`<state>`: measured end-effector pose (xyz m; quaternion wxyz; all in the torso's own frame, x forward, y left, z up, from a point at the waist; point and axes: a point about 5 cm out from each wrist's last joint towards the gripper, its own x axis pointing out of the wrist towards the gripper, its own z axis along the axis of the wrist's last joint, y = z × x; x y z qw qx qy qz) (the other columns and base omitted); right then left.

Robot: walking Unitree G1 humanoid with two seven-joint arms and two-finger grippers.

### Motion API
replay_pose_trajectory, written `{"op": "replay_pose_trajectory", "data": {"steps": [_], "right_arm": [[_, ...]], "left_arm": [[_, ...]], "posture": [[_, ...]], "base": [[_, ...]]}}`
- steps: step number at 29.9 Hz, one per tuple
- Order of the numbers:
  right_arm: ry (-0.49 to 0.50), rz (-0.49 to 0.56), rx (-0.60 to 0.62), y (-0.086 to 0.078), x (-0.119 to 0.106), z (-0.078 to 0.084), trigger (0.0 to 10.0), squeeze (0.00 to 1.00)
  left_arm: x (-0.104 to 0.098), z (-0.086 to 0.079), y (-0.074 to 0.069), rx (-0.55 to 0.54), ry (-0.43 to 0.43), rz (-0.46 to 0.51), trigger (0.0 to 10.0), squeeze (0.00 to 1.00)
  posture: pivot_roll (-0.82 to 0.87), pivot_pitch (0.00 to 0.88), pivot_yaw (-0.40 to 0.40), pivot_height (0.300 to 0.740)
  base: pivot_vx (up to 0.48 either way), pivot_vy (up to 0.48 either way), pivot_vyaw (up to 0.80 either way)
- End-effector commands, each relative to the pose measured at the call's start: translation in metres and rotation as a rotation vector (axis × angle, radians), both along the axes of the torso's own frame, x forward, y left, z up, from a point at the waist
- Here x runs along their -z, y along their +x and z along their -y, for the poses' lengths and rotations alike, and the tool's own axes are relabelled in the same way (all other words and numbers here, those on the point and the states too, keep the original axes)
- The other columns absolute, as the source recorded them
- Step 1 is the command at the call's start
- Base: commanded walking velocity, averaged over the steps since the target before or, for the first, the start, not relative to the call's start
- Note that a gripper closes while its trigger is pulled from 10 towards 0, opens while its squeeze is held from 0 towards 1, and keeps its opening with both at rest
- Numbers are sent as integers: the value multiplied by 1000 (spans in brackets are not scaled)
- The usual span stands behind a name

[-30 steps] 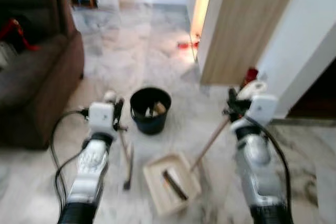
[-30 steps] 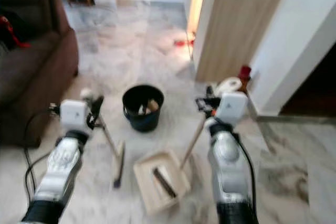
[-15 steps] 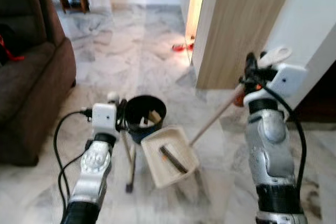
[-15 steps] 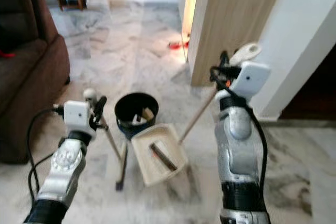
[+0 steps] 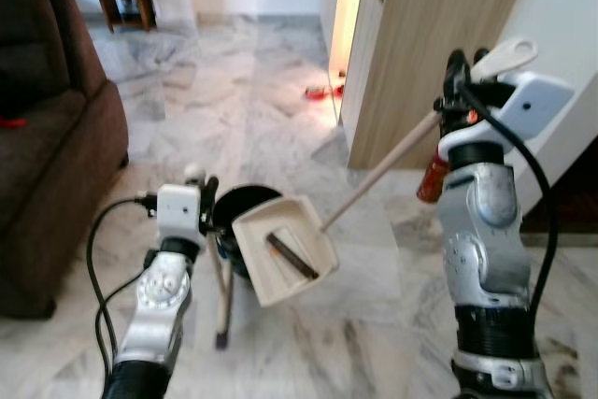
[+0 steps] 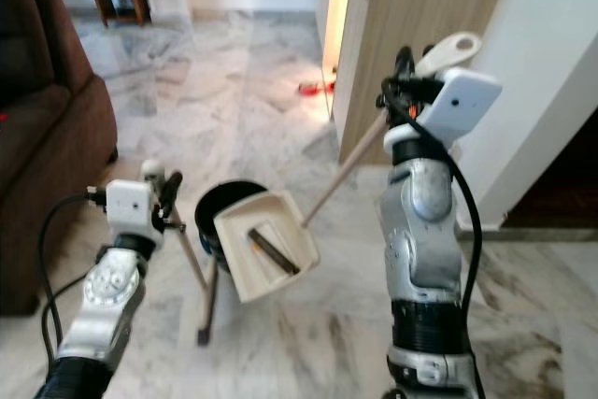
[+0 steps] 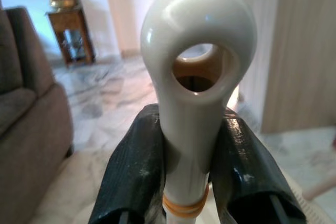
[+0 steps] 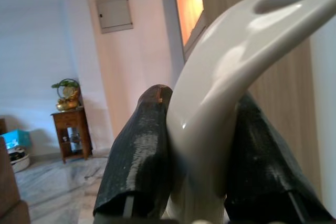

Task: Sweep floor

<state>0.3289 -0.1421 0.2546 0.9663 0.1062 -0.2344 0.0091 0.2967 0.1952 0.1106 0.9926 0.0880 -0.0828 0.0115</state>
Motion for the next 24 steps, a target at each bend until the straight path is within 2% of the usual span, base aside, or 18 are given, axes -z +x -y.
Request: {"op": "replay_pose_trajectory", "data": {"steps": [1, 4, 15, 24], "right_arm": [[37, 83, 2, -6, -19, 5, 10000, 0], [40, 78, -3, -5, -18, 4, 10000, 0], [46, 56, 2, -4, -15, 5, 10000, 0], [57, 40, 13, -3, -12, 8, 10000, 0]], "left_arm": [[-18, 7, 3, 18, 13, 84, 10000, 0], [-17, 6, 1, 14, 16, 82, 10000, 0], [-16, 5, 0, 8, 9, 78, 10000, 0], [-17, 5, 0, 4, 7, 78, 10000, 0]], "posture": [[-92, 0, -27, 740], [-90, 0, -30, 740], [-86, 2, -32, 740], [-85, 6, -30, 740]], "base": [[322, 0, 0], [295, 0, 0], [0, 0, 0], [0, 446, 0]]}}
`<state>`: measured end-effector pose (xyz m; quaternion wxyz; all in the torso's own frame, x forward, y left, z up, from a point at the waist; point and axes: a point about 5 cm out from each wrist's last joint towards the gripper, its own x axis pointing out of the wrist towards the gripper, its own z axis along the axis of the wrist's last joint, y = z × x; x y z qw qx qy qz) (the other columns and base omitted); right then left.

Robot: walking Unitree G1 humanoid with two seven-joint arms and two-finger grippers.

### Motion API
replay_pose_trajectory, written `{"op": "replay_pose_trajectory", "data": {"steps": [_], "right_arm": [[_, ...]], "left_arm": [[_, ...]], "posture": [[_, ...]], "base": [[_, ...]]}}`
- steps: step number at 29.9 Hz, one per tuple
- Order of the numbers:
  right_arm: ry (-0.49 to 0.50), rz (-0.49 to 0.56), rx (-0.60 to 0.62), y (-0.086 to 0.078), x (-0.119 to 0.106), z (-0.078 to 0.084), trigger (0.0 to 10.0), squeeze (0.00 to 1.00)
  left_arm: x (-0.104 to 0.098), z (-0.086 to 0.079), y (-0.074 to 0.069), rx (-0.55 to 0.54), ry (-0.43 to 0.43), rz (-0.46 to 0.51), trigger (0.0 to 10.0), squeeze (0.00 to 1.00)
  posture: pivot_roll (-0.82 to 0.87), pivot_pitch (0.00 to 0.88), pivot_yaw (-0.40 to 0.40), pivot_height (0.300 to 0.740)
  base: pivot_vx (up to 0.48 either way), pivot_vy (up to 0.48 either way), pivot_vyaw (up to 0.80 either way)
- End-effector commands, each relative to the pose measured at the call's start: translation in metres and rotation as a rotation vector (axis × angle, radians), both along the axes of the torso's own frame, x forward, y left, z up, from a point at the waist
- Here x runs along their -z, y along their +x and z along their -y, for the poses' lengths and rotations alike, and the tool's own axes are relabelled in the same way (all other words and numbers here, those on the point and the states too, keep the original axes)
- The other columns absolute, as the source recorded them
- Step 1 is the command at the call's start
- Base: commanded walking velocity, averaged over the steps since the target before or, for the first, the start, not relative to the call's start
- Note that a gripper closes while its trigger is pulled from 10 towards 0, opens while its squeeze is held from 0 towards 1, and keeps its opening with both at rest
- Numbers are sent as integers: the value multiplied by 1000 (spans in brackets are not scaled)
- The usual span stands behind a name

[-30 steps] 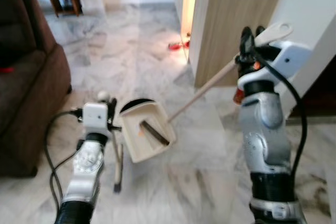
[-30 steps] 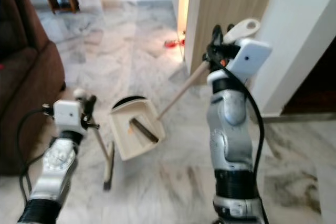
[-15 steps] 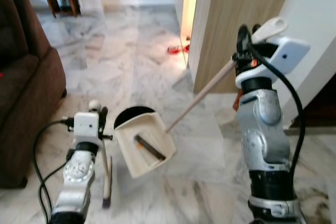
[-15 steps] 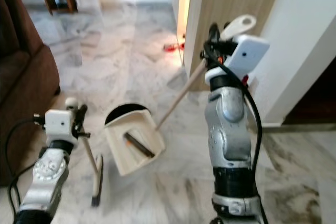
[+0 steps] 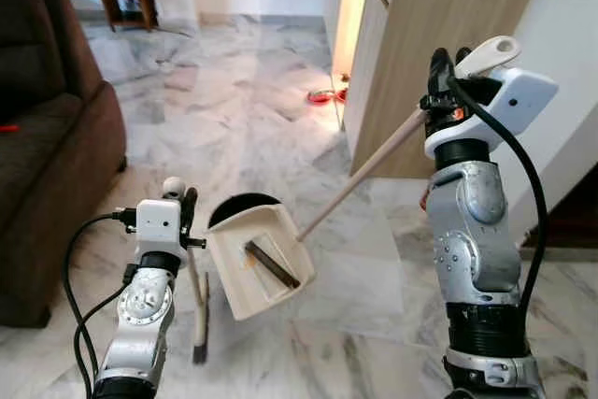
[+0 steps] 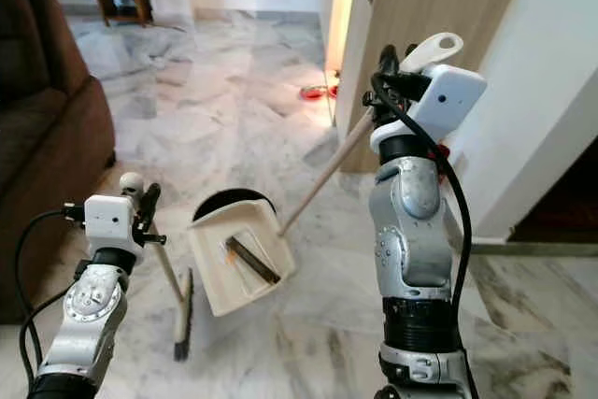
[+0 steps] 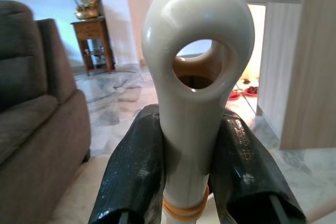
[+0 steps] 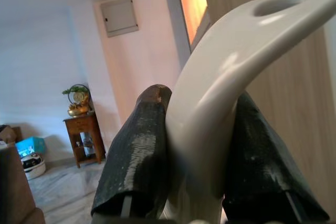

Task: Sweep floor

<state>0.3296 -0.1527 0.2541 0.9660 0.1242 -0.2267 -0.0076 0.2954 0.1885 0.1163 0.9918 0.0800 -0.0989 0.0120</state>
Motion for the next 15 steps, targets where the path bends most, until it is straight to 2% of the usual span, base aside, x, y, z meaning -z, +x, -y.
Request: {"op": "replay_pose_trajectory", "data": {"steps": [1, 10, 12, 15], "right_arm": [[13, 59, -8, -4, -13, -3, 10000, 0], [13, 48, -6, -5, -10, -3, 10000, 0], [14, 46, -6, -5, -10, -2, 10000, 0], [13, 44, -5, -5, -10, -2, 10000, 0]], "left_arm": [[-12, -2, 1, 0, 23, 45, 10000, 0], [-13, -2, 1, -1, 25, 49, 10000, 0], [-13, -2, 1, 0, 30, 52, 10000, 0], [-14, -1, 1, 4, 33, 51, 10000, 0]], "posture": [[-85, 6, -30, 740], [-84, 12, -31, 740], [-84, 12, -31, 740], [-84, 12, -31, 740]], "base": [[0, 480, 0], [0, 479, 0], [0, 244, 0], [0, 0, 0]]}}
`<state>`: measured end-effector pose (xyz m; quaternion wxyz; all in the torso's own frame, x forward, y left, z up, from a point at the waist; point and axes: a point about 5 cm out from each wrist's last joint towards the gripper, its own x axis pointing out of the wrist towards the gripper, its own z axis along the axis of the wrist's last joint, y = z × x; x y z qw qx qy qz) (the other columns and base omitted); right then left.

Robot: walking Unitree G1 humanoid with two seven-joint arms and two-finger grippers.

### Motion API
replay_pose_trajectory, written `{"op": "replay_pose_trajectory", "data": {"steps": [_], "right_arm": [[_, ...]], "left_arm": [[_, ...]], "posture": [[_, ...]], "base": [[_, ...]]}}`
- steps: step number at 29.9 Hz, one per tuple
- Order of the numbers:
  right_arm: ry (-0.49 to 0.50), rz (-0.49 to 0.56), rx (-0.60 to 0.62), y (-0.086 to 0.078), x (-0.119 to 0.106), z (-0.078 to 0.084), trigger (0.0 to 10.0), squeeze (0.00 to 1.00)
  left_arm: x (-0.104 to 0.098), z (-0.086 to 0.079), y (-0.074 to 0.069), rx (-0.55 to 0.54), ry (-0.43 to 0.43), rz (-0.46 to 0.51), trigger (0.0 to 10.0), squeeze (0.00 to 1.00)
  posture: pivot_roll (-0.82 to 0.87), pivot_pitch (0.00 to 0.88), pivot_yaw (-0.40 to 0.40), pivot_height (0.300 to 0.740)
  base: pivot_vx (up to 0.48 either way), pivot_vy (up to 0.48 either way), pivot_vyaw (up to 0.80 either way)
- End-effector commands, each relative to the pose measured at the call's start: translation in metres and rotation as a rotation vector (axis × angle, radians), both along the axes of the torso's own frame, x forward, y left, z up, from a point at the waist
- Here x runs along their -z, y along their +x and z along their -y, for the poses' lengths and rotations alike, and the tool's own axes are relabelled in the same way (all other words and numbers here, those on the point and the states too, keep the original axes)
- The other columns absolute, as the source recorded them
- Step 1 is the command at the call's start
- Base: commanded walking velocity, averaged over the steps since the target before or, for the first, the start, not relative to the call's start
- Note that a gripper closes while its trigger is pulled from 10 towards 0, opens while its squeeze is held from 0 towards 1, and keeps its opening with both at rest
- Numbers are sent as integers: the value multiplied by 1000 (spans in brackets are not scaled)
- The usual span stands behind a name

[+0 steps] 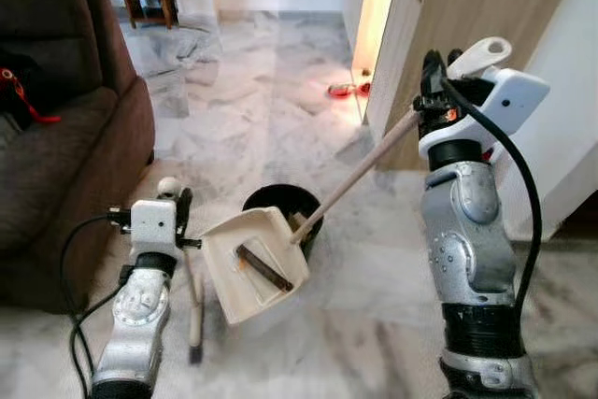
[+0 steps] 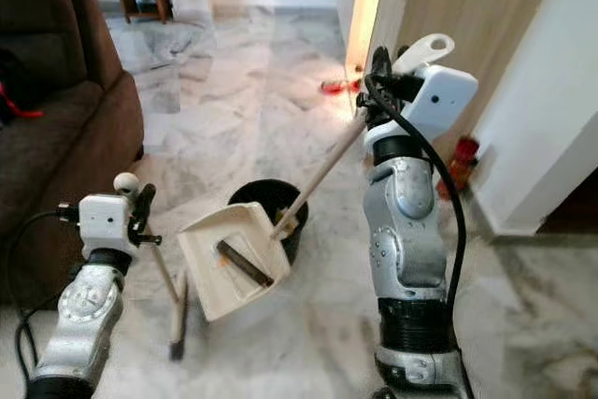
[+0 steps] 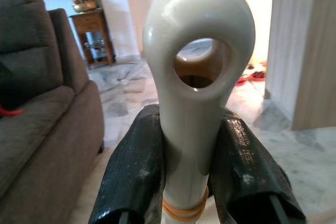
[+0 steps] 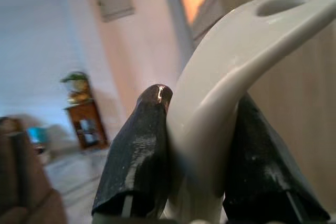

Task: Sweep floor

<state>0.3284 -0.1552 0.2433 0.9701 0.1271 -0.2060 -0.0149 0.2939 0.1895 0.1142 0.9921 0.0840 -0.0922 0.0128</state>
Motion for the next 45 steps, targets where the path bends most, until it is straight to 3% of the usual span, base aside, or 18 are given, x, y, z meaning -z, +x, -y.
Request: {"op": "replay_pose_trajectory", "data": {"steps": [1, 10, 45], "right_arm": [[5, 88, -12, -4, -21, -5, 10000, 0], [22, 109, 17, -5, -24, -1, 10000, 0], [20, 102, 0, -5, -22, -4, 10000, 0]], "left_arm": [[-16, 0, 2, 8, 26, 65, 10000, 0], [-17, 0, 2, 6, 25, 64, 10000, 0], [-18, -2, 3, -9, 29, 69, 10000, 0]], "posture": [[-84, 12, -31, 740], [-83, 14, -32, 740], [-79, 19, -34, 740]], "base": [[0, 0, 0], [27, 0, 0], [333, 0, 0]]}}
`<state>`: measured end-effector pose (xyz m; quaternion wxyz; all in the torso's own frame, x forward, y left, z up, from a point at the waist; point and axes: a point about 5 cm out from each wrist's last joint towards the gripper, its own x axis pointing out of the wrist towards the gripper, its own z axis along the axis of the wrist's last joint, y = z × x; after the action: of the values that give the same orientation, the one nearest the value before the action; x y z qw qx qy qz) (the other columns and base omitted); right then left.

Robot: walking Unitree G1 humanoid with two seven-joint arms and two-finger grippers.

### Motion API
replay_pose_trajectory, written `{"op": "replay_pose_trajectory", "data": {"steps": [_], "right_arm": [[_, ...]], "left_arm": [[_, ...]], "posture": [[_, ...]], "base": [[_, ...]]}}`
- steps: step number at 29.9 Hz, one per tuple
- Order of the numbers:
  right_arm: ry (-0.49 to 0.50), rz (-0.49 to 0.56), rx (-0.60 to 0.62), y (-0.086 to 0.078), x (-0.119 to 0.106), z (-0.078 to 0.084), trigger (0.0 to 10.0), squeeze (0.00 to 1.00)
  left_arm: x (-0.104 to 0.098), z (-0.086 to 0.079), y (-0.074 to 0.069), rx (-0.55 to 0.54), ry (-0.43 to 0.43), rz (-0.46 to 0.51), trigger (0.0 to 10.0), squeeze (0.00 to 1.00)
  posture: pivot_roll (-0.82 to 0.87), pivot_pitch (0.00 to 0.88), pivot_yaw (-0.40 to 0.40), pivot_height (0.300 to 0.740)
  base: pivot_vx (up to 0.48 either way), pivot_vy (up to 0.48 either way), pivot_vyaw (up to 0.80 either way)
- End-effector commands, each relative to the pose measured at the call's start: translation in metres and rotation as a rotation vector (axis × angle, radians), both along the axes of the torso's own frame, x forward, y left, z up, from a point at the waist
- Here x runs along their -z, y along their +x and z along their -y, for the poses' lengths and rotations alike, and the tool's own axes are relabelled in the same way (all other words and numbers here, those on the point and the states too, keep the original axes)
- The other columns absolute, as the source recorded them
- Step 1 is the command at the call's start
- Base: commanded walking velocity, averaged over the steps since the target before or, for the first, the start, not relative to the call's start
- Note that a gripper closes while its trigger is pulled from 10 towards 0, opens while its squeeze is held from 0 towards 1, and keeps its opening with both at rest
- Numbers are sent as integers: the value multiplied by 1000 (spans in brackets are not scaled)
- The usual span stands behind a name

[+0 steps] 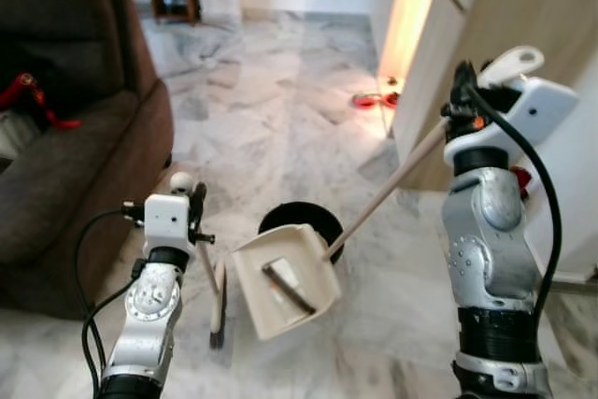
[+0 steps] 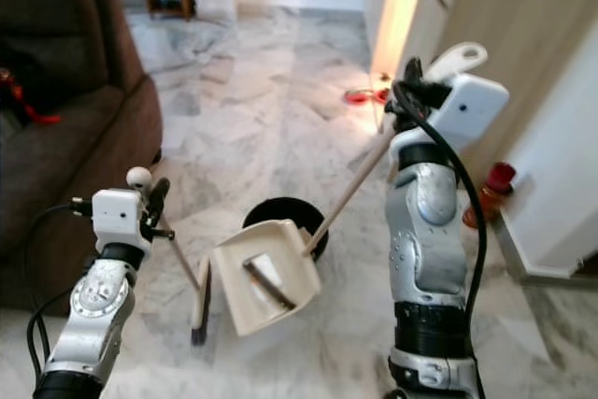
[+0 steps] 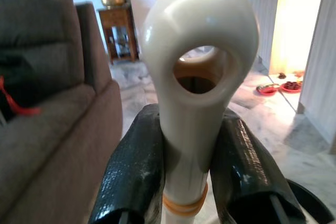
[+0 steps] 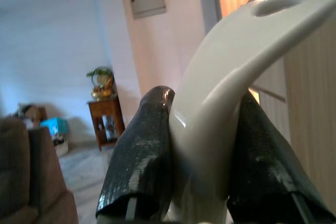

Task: Sweep floor

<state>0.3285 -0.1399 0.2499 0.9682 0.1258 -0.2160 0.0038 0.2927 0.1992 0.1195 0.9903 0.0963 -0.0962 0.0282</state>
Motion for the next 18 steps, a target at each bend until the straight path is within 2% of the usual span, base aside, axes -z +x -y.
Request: {"op": "replay_pose_trajectory", "data": {"steps": [1, 18], "right_arm": [[32, 76, 31, -5, -16, 11, 10000, 0], [34, 75, 19, -6, -16, 10, 10000, 0]], "left_arm": [[-13, 8, 4, 22, 8, 58, 10000, 0], [-13, 7, 4, 17, 8, 60, 10000, 0]], "posture": [[-79, 19, -34, 740], [-80, 16, -35, 740]], "base": [[352, 0, 0], [354, 0, 0]]}}
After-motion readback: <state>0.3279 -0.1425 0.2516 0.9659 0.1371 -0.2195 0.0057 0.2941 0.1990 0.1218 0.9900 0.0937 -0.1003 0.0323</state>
